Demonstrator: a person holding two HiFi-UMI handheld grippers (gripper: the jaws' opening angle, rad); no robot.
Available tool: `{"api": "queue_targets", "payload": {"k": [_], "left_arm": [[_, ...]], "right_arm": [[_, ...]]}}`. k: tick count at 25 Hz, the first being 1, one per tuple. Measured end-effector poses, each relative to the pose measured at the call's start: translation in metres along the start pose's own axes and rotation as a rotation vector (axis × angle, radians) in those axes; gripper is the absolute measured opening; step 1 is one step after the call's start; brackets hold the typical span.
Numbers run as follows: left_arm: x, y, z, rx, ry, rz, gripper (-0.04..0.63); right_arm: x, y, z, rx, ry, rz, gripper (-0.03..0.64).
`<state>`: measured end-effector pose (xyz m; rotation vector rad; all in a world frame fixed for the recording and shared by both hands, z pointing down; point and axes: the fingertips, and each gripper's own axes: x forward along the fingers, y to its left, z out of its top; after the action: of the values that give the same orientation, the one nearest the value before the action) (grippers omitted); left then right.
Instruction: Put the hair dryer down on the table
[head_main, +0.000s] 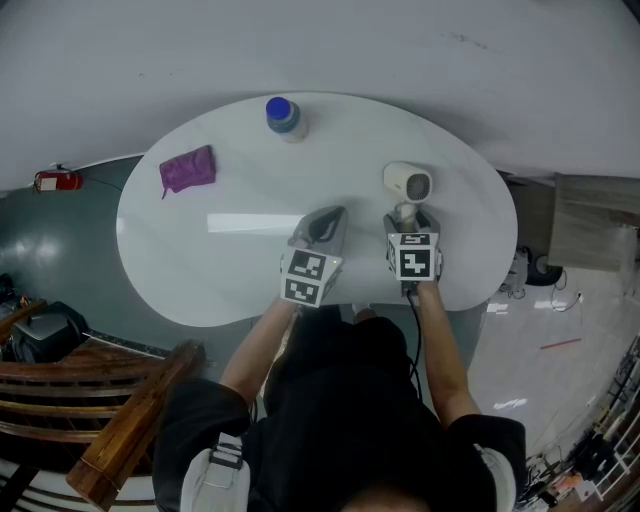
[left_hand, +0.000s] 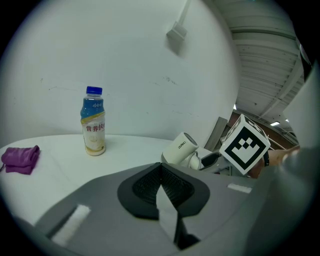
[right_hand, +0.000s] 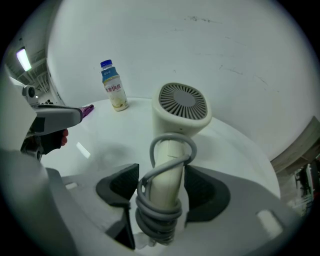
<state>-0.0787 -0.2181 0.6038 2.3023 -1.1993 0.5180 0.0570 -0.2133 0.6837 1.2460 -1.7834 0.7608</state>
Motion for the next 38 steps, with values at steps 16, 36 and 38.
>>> {"api": "queue_targets", "payload": {"k": [16,36,38], "left_arm": [[-0.021,-0.018,0.001,0.025,-0.021,0.002,0.006],[-0.067,-0.052,0.013,0.065,-0.089,0.055,0.006],[-0.072,-0.057,0.017,0.068,-0.103,0.062,0.006]], "right_arm": [[-0.03,-0.001,0.0,0.01,-0.049,-0.011,0.275],[-0.096,0.008,0.0,0.012,-0.195,0.026,0.275],[-0.106,0.007,0.0,0.017,-0.222,0.034,0.275]]}}
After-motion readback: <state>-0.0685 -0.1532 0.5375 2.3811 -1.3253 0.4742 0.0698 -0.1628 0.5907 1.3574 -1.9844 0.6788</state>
